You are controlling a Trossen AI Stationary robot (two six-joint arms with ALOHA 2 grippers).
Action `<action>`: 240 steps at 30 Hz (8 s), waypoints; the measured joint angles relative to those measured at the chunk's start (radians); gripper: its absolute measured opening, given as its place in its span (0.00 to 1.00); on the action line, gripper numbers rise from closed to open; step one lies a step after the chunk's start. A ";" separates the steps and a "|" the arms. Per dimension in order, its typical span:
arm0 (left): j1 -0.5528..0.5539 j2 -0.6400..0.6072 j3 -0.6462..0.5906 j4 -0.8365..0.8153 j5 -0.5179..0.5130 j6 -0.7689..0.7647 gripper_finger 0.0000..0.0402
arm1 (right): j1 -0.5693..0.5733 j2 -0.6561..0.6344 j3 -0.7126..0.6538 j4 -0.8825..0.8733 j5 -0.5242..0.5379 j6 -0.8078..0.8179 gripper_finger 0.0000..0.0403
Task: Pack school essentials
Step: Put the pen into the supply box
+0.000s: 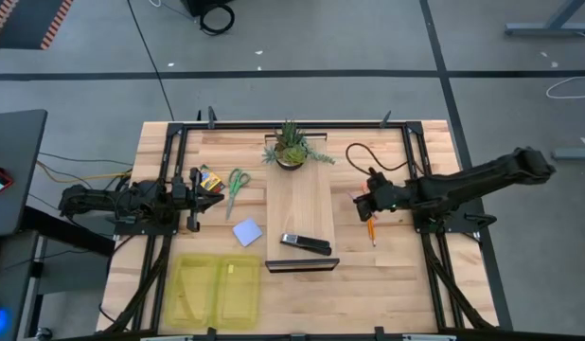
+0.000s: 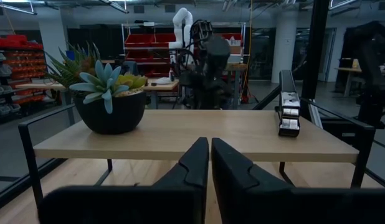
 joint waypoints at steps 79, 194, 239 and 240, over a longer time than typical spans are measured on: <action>0.049 0.887 0.547 0.386 -0.319 -0.699 0.56 | -0.088 0.617 0.965 0.141 0.049 -0.860 0.15; -0.040 0.942 0.863 -0.400 -0.237 -1.086 0.10 | -0.183 0.239 0.997 -0.380 0.088 -0.778 0.55; -0.629 1.508 0.864 -0.621 0.129 -2.010 0.11 | -0.181 0.240 0.997 -0.435 0.076 -0.725 0.55; -0.629 1.516 0.864 -0.611 0.139 -2.016 0.11 | -0.181 0.240 0.997 -0.435 0.076 -0.723 0.55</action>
